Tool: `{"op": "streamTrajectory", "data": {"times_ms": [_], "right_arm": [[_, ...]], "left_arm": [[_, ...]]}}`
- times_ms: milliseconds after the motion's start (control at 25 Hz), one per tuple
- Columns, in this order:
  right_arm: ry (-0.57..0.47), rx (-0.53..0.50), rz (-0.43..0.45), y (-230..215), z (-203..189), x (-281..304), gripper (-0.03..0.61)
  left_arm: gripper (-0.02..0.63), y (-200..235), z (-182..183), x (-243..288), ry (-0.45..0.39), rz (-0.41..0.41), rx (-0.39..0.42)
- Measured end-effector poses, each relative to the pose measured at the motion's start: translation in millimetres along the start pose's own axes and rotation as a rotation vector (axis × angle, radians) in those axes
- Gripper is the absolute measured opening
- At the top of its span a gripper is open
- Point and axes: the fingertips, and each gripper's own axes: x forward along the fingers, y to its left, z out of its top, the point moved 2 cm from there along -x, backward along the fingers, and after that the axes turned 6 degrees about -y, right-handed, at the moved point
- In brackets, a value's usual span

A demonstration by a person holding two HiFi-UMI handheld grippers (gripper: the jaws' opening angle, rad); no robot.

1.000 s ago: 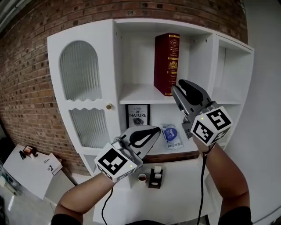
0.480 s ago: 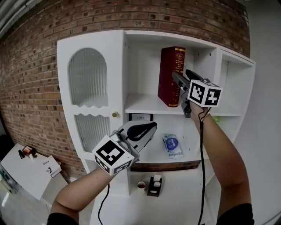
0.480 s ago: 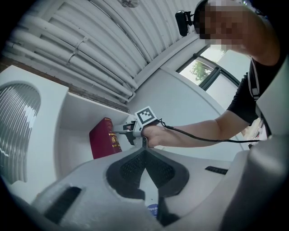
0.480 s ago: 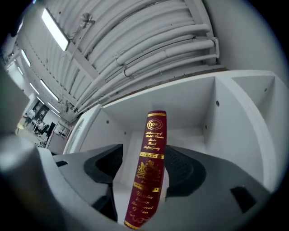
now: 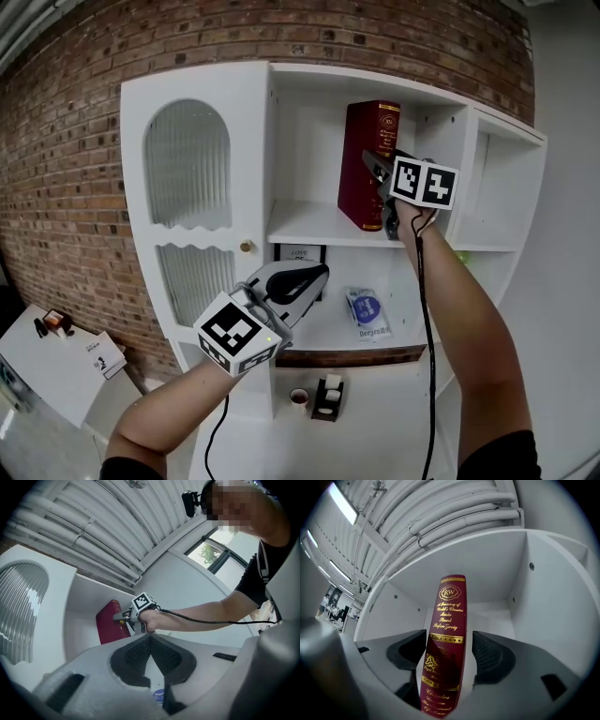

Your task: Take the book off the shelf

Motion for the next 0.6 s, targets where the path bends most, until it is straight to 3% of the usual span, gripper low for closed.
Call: {"op": "streamTrajectory", "data": {"times_ms": [280,400,600], "right_arm": [[0.044,-0.01,-0.009,-1,-7,12,0.285],[0.063,0.009,-0.008,-1,-9,14,0.255],[0.029,0.02,0.017,6,-1,1,0.247]], "left_arm": [[0.005,5,0,-5,-0.017,0.01,-0.01],[0.005,5,1,-7,-0.021,0.012,-0.007],[0.005,2,4,-13,-0.029,0.007,-0.018]]}}
